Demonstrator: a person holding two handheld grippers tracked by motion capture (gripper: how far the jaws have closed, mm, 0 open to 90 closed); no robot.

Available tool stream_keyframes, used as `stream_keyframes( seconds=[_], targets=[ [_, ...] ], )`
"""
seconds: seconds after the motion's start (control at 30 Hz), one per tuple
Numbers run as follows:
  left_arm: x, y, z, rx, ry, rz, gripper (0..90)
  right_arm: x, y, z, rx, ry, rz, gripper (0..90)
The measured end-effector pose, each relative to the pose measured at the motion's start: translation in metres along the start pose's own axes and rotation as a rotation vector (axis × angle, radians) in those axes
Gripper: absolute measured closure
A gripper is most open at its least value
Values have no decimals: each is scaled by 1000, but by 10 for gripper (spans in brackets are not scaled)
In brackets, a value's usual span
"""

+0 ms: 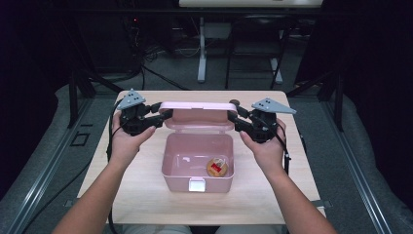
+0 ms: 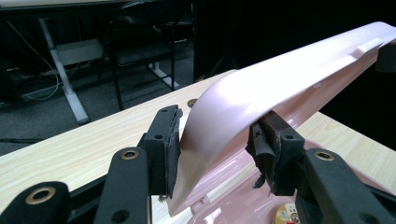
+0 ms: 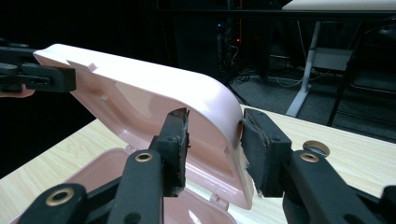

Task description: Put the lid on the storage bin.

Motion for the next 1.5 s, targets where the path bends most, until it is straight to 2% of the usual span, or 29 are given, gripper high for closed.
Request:
stream_keyframes(
  seconds=[0.3,0.67,0.9,1.33,1.5],
  targets=[
    [5,-5,-4,-10,-12,-7,532,5,-5,3,9,5,4,605],
    [14,-14,-3,-1,-15,-7,526,11,-12,6,27,19,10,596],
    [19,-18,-9,-26,-17,2,526,14,-17,9,53,19,22,595],
    [34,-23,-18,-43,-20,-10,515,27,-25,12,54,50,24,594],
    [37,-28,-22,-52,-21,0,510,31,-28,13,64,54,31,594]
  ],
)
Point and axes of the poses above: each handheld gripper's, and its own axes: x roughly backward along the jaws, y roughly out of its top, z roughly to its left, the point moved 2 cm from there along -x, roughly forward along the jaws, and after that the axes turned 7 degrees about -x, right-handed, at the moved point
